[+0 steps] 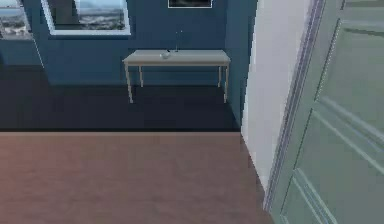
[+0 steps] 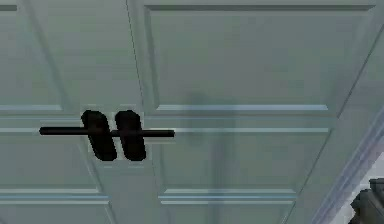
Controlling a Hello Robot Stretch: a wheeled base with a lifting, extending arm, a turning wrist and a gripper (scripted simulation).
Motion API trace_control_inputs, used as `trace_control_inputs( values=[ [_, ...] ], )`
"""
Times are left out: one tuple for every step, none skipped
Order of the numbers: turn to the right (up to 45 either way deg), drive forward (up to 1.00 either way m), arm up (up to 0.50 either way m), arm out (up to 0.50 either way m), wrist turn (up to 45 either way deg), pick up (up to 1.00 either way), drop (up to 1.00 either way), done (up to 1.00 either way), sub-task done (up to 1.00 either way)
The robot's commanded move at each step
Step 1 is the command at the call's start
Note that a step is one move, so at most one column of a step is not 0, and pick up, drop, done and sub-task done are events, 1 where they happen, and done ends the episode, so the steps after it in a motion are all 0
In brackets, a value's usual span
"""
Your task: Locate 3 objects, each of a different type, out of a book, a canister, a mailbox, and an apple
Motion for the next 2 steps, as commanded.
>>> trace_control_inputs(
  values=[
    [-45.0,0.0,0.0,0.0,0.0,0.0,0.0,0.0,0.0],
    [-42.0,0.0,0.0,0.0,0.0,0.0,0.0,0.0,0.0]
  ],
)
